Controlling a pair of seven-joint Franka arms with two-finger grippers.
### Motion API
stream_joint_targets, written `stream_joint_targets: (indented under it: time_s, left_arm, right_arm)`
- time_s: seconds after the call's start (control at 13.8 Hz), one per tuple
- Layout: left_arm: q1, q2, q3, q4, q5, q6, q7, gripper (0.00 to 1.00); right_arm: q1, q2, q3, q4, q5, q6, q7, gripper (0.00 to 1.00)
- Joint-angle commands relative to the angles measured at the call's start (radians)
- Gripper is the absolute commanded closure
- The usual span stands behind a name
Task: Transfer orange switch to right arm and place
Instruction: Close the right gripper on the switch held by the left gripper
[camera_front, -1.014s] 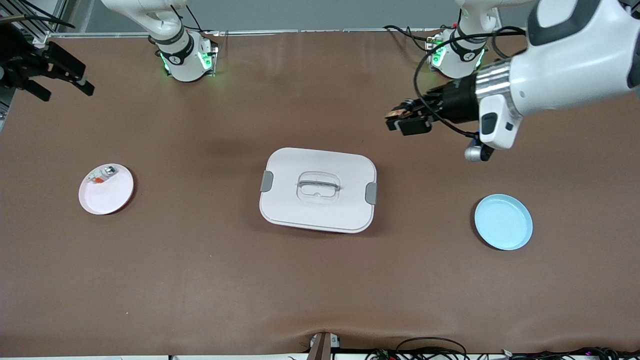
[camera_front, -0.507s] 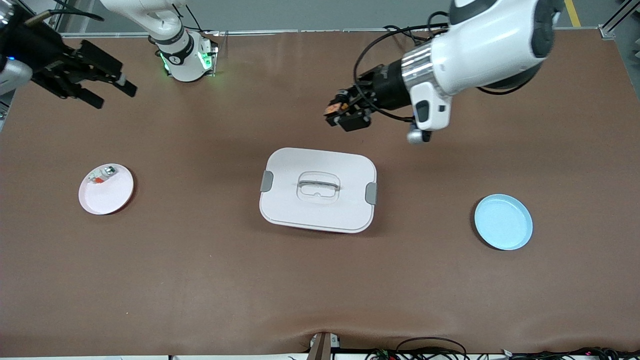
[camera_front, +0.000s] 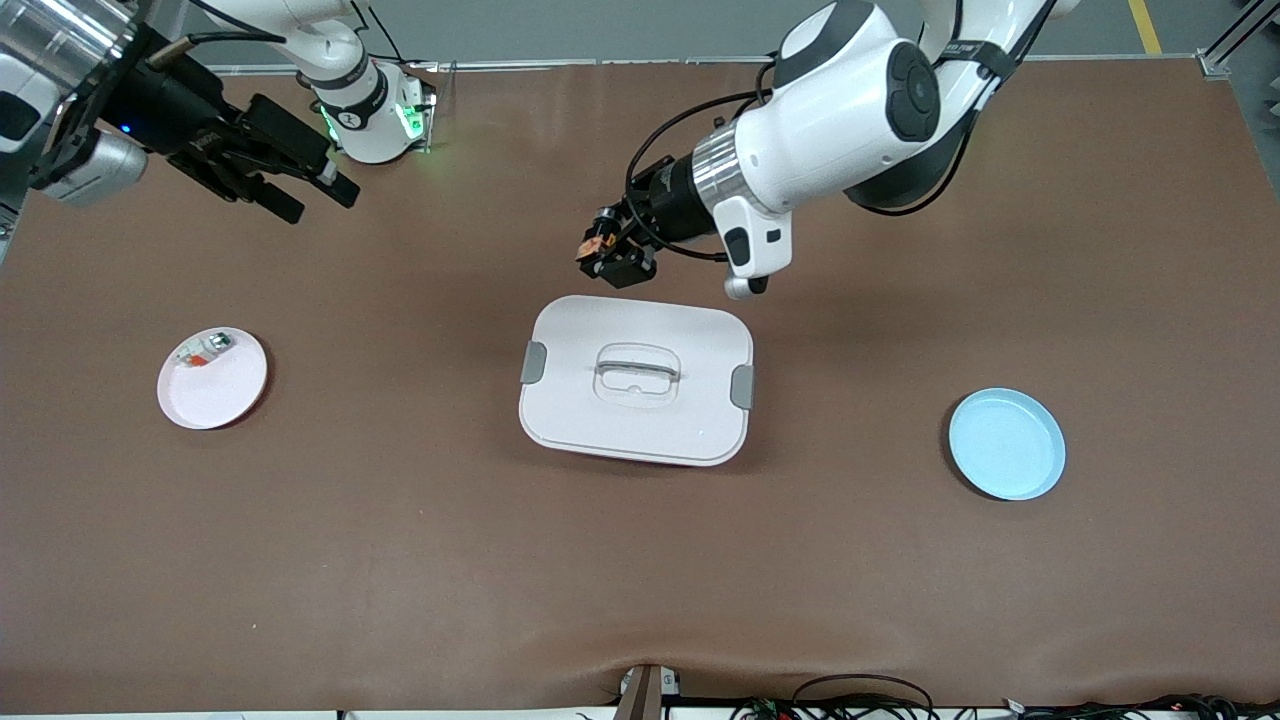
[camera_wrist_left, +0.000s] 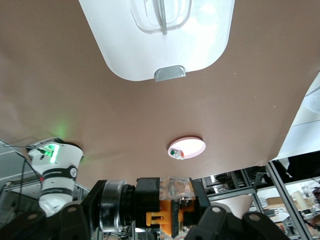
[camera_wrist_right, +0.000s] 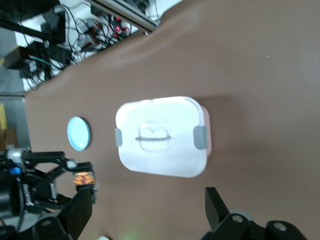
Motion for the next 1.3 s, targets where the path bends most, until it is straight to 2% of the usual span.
stream_joint_targets:
  time_s: [0.0,0.43,0.58,0.87,1.23]
  left_arm:
    - [-0.03,0.017,0.001,0.013,0.054,0.059,-0.077,0.69]
    - [-0.065,0.037,0.004,0.014,0.076,0.147,-0.126,0.69]
    - [-0.074,0.043,0.004,0.013,0.094,0.161,-0.14,0.69]
    - [-0.076,0.049,0.004,0.014,0.105,0.162,-0.143,0.69]
    - [-0.076,0.047,0.004,0.013,0.106,0.162,-0.143,0.69]
  right_arm:
    - [0.105,-0.084,-0.007,-0.181,0.024,0.196,0.076,0.0]
    - [0.231,-0.075,-0.006,-0.284,0.03,0.37,0.122,0.0]
    - [0.269,-0.075,-0.006,-0.335,0.079,0.455,0.127,0.0]
    - [0.324,-0.034,-0.006,-0.312,0.064,0.47,0.061,0.0]
    - [0.328,0.039,-0.004,-0.264,0.062,0.5,0.045,0.0]
